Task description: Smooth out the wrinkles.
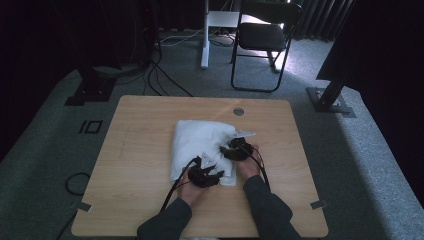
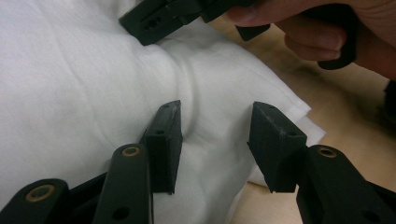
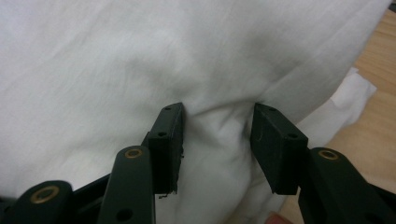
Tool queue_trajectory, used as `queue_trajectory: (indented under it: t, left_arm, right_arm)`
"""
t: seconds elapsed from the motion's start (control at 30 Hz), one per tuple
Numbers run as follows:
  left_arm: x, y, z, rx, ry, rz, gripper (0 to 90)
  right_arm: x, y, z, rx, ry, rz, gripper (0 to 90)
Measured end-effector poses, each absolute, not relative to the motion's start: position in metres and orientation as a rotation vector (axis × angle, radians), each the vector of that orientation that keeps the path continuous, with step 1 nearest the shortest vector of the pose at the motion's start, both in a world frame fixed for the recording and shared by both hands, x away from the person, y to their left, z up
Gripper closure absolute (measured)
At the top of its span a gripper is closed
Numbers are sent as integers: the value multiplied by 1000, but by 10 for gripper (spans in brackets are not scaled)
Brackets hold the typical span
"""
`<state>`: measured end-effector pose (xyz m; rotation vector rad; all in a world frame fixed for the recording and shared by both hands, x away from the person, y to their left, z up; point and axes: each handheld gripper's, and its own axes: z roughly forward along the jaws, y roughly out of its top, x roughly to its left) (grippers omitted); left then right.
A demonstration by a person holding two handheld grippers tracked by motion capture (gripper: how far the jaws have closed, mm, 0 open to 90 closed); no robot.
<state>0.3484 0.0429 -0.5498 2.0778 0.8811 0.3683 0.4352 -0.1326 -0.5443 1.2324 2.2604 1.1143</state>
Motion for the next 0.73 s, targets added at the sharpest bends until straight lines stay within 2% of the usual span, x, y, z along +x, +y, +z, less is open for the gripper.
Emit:
queue_trajectory:
  t: [0.17,0.27,0.3,0.37,0.73]
  left_arm:
    - [354,44,-548,2072,882,364,519]
    - [347,47,-540,2046,872,371,491]
    - [337,52,-529,2023,851,375,477]
    - [332,56,-524,2010,839,381,456]
    - [299,139,-473,1774,867,530,425]
  right_arm:
    - [442,-131,-542,1251,2255,1115,523]
    - [441,-134,-537,1258,2236,1129,487]
    - [429,-143,-523,1258,2172,1190,439]
    - [419,-152,-516,1245,2146,1215,415]
    - [375,-209,-493,1289,2017,1355,357]
